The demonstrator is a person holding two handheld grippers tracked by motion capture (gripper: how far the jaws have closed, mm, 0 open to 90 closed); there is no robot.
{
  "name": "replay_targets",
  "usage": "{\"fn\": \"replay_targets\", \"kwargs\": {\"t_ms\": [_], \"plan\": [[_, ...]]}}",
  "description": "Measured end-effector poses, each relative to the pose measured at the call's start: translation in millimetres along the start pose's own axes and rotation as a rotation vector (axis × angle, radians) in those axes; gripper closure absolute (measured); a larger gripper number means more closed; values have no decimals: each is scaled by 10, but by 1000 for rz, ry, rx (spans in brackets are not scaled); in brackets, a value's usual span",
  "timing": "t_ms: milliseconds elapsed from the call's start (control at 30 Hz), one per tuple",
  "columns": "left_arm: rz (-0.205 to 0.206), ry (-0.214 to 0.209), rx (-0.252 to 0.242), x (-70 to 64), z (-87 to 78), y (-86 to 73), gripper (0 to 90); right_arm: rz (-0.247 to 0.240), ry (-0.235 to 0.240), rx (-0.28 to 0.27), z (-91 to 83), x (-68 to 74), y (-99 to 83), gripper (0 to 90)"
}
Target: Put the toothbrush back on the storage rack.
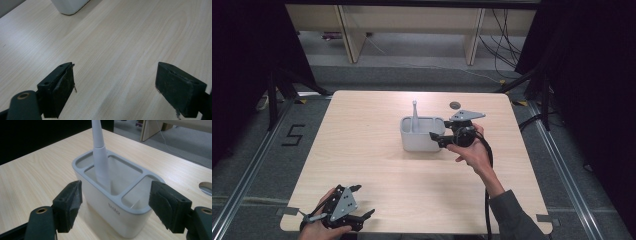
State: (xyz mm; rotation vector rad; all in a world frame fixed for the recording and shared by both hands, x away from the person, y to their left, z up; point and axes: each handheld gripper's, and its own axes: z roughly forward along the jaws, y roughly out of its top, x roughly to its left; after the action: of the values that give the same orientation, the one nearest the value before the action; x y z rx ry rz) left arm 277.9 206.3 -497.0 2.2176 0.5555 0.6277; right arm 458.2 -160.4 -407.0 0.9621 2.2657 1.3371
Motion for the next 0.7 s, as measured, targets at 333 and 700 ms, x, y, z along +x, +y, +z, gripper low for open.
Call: {"fn": "replay_targets", "kwargs": {"t_ms": [333,700], "plan": [[-6,1,-5,-4,2,0,150,16,7,26,-144,54,-105,257],[0,3,-3,-2,3,0,150,-14,1,33,-238,56,-202,248]]}}
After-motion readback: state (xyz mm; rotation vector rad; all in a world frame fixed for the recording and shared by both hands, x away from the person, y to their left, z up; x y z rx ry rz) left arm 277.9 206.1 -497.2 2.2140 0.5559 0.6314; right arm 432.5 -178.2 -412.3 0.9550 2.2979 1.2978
